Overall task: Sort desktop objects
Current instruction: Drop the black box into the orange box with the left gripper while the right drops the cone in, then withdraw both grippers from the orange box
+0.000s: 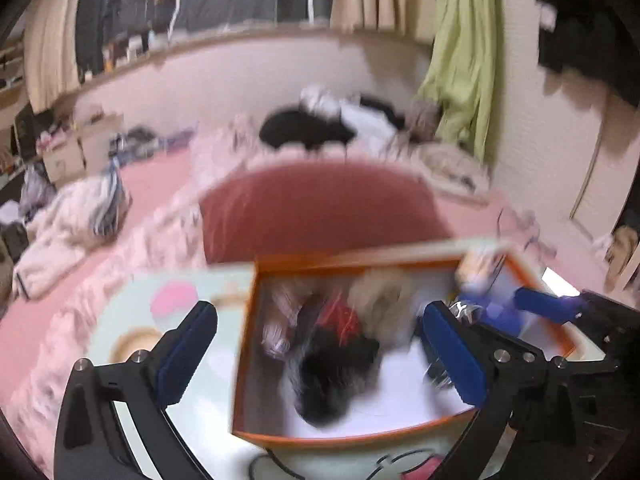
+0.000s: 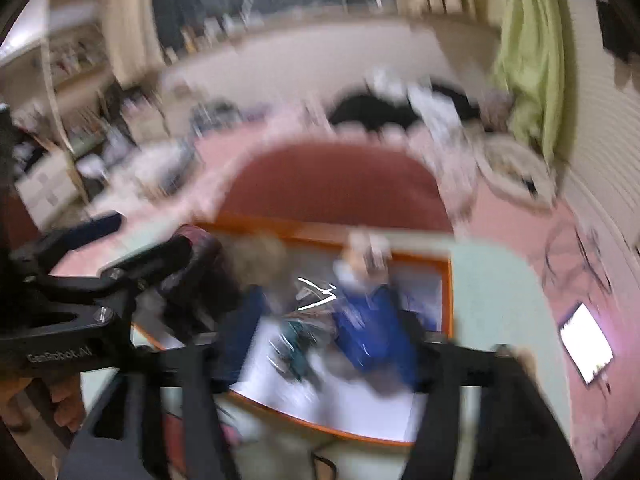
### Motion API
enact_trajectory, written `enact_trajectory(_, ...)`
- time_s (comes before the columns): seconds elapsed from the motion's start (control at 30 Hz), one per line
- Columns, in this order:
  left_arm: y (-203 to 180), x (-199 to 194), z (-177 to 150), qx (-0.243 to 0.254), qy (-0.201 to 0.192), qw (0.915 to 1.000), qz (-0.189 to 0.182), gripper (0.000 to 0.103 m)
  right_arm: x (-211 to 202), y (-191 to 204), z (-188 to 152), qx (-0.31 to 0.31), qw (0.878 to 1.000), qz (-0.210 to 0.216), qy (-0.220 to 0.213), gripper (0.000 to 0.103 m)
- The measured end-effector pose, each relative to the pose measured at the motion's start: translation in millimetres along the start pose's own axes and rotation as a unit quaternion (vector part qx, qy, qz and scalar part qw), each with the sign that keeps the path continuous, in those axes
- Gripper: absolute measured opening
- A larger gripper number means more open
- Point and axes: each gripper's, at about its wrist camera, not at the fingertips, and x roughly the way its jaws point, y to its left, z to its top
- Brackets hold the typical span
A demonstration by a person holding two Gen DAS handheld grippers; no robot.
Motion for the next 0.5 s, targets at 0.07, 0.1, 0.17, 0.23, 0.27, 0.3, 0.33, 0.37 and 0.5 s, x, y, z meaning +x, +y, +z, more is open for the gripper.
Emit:
enact_trajectory(0.07,11,10,-13,-0.043,0.017,0.9980,-0.043,0.103,-4,8,-16,-0.039,0.998,-0.034,-0.040,0.079)
enact_trajectory(0.1,18,14,-18,-0.068,0.027,0.9960,-0.051,0.103,-9,7,-17,-0.037,0.997,-0.042,-0.044,0.082)
enact_trajectory(0.17,25,19,-23,-0.087,0.040,0.9945,-0.041,0.103,-10,2,-17,-0.031,0.998,-0.037,-0.037,0.082)
enact_trajectory(0.23,22,19,-28,-0.070,0.046,0.9961,-0.027,0.103,-13,1,-19,-0.030,0.998,-0.034,-0.037,0.082)
enact_trajectory(0.27,21,17,-31,-0.069,0.043,0.9964,-0.025,0.103,-15,1,-20,-0.032,0.998,-0.032,-0.038,0.082)
enact_trajectory(0.3,19,14,-32,-0.065,0.041,0.9969,-0.020,0.103,-17,1,-22,-0.032,0.998,-0.030,-0.038,0.083)
enact_trajectory(0.33,16,11,-33,-0.058,0.037,0.9976,-0.013,0.103,-17,0,-22,-0.032,0.998,-0.028,-0.038,0.083)
enact_trajectory(0.37,13,6,-34,-0.048,0.032,0.9983,-0.005,0.103,-18,0,-24,-0.033,0.998,-0.028,-0.038,0.083)
enact_trajectory(0.5,11,-4,-37,-0.032,0.020,0.9993,0.006,0.103,-18,0,-27,-0.039,0.998,-0.023,-0.036,0.083)
